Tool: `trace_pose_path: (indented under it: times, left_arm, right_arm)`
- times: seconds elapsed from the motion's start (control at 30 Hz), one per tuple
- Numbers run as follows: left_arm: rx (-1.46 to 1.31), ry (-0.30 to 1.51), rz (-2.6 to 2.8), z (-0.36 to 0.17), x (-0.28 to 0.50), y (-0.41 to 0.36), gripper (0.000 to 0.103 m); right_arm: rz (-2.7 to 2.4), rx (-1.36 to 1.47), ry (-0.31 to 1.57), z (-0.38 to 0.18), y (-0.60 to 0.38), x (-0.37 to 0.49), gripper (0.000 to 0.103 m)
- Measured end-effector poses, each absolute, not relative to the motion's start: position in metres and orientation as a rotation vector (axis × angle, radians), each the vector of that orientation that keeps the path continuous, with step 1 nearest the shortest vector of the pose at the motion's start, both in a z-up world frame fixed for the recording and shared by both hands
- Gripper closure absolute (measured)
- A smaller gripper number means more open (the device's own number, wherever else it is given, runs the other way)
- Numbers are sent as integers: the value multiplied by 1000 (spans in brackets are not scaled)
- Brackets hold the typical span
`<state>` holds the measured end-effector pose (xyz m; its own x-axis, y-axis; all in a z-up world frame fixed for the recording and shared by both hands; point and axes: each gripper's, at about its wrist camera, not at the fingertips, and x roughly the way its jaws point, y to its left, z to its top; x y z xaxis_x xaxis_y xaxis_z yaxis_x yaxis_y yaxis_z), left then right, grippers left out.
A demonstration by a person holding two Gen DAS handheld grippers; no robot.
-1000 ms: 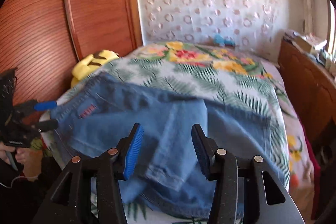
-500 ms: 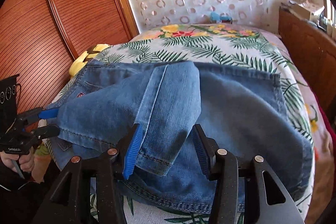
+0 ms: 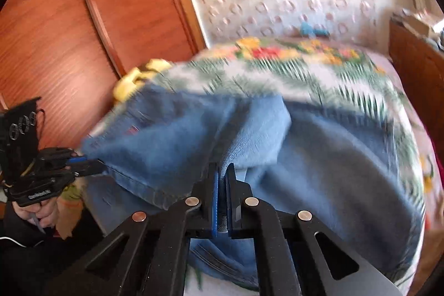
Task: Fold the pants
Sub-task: 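Grasp the folded leg edge with the left gripper and lift it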
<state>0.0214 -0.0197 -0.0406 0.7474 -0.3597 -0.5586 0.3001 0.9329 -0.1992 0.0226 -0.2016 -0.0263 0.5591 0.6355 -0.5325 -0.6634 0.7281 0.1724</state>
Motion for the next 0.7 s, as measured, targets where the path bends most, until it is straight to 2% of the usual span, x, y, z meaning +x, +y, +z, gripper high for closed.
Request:
trace_pose_path:
  times: [0.17,0.3,0.6,0.7]
  left_arm:
    - [-121,560,-324,-13,-7,2,95]
    - [-117,551,-267,-12,-14,21,95]
    - [-183,632,-182,-45,-13,58,95]
    - [-163,656,-123,-54,-15,65,92]
  right_arm:
    - [821,-98,476,31,-176,5,100]
    - [876,-146,419,57,-143,-2,100]
    - [966,-229,453,51,-60,44,100]
    - [975,-261,484,39,-43,63,100]
